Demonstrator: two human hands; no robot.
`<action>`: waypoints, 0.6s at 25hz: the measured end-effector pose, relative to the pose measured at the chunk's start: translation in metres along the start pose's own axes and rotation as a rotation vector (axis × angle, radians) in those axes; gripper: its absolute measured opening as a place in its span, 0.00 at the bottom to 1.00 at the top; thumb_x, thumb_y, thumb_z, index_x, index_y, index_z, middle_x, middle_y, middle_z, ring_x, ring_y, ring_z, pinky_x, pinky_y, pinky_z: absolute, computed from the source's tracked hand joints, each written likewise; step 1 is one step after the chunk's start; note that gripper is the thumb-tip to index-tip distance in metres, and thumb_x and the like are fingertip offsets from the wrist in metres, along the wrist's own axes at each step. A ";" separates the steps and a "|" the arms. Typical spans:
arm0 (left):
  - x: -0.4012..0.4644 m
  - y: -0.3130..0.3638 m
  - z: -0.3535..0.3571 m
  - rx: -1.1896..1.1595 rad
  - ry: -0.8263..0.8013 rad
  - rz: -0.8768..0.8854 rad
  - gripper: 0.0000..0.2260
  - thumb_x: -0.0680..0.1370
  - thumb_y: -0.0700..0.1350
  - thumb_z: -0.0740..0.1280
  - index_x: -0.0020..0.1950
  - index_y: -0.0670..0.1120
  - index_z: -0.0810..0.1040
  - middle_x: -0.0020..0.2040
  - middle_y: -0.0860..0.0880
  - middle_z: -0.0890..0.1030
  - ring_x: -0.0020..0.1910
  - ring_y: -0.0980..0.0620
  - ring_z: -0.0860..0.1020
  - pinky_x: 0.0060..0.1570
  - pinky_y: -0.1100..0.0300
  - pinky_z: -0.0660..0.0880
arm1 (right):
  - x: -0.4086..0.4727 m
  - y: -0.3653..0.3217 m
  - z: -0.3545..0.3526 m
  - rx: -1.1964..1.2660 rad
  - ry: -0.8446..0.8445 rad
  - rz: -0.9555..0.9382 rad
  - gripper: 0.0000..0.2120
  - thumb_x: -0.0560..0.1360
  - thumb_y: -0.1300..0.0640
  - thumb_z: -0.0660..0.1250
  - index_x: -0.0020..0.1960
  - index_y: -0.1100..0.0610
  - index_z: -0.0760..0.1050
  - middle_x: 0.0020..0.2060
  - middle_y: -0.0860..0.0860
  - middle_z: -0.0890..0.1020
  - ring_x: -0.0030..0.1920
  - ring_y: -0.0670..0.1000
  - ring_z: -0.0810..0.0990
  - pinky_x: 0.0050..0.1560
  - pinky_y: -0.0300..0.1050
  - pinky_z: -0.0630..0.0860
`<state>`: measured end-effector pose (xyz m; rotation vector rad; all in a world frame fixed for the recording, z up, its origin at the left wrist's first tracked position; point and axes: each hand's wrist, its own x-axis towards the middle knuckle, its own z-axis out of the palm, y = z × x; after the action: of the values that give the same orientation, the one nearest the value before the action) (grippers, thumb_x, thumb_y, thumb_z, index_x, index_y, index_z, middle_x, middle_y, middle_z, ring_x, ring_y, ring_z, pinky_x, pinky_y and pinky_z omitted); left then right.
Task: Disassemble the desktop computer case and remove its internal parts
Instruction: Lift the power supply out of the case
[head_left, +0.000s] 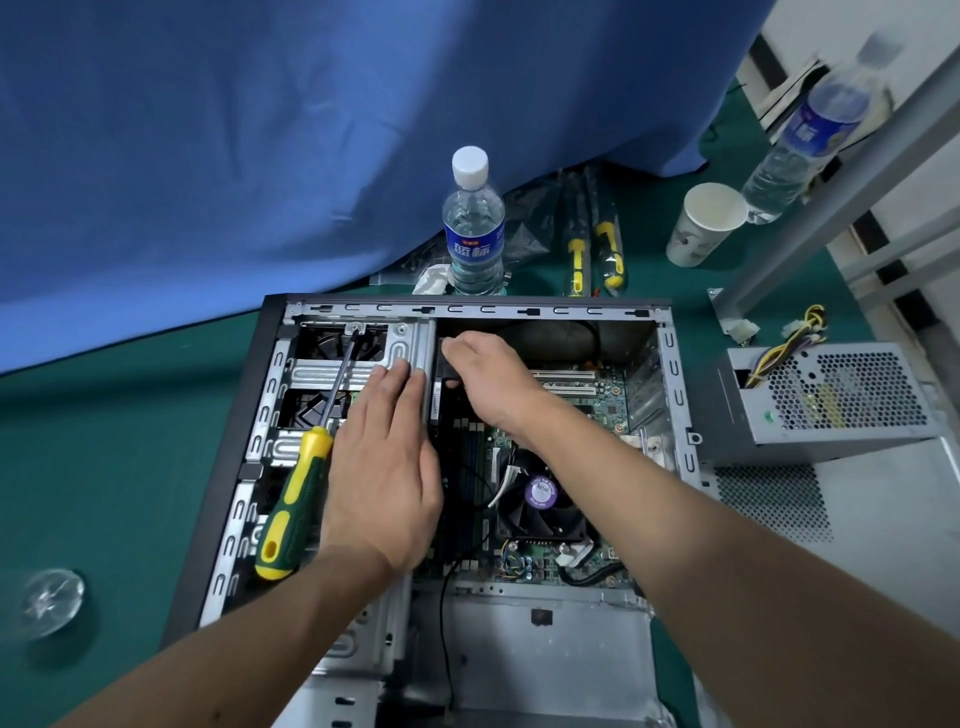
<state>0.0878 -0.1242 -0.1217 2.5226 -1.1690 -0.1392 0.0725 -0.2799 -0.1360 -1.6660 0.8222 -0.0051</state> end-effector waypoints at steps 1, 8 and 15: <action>0.000 0.000 0.000 0.000 -0.005 -0.001 0.26 0.78 0.45 0.52 0.77 0.41 0.63 0.77 0.44 0.63 0.77 0.48 0.57 0.76 0.54 0.51 | 0.000 0.001 0.003 -0.012 0.035 0.000 0.15 0.82 0.49 0.56 0.42 0.53 0.73 0.39 0.51 0.79 0.42 0.51 0.79 0.49 0.50 0.74; 0.000 0.000 -0.001 -0.012 -0.020 -0.006 0.27 0.78 0.45 0.52 0.77 0.41 0.63 0.77 0.43 0.62 0.77 0.47 0.57 0.76 0.53 0.51 | -0.003 -0.001 0.007 -0.010 0.091 0.005 0.14 0.82 0.51 0.56 0.42 0.54 0.73 0.39 0.53 0.79 0.44 0.54 0.77 0.51 0.54 0.74; 0.000 0.000 -0.001 -0.014 -0.034 0.000 0.26 0.78 0.45 0.52 0.78 0.42 0.61 0.78 0.44 0.60 0.78 0.48 0.55 0.77 0.52 0.51 | -0.003 -0.002 0.003 -0.058 0.072 -0.025 0.14 0.82 0.50 0.56 0.45 0.54 0.75 0.40 0.52 0.80 0.44 0.54 0.78 0.51 0.52 0.73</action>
<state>0.0880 -0.1236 -0.1205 2.5178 -1.1766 -0.1907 0.0723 -0.2754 -0.1338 -1.7393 0.8627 -0.0596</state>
